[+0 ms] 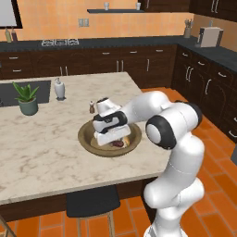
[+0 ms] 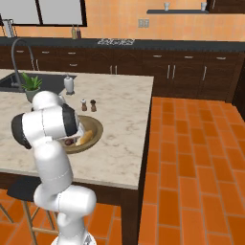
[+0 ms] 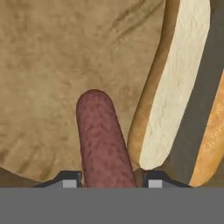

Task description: Place one bun and one sausage from the bowl on each plate.

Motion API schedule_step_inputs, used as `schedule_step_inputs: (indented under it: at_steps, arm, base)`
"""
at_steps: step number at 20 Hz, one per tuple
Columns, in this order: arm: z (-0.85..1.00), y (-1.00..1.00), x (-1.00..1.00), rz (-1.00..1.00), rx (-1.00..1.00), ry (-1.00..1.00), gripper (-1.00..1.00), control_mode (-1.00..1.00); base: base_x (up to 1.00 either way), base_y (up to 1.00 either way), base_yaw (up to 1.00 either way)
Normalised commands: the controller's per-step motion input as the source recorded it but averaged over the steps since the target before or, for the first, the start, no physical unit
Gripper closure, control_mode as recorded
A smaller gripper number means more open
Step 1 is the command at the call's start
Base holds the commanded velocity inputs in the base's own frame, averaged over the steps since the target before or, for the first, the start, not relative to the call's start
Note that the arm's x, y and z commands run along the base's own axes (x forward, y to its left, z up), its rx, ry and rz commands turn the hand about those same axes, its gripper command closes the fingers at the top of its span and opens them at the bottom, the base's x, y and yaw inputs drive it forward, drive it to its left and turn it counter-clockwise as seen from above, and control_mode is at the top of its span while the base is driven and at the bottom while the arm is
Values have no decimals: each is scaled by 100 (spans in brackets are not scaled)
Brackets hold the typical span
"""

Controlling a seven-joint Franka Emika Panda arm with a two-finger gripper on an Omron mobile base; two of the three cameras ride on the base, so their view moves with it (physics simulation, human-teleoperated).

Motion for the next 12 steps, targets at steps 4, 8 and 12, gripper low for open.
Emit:
schedule_step_inputs:
  at_steps: [4, 8, 12]
  arm:
    - [19, -36, -67, 0, 12, -26, 100, -100]
    - [74, -43, -100, -1, 27, -50, 100, -100]
    - [59, -55, -100, -4, 32, -49, 100, -100]
  base:
    - [0, 0, 0]
    - [0, 0, 0]
    - [0, 0, 0]
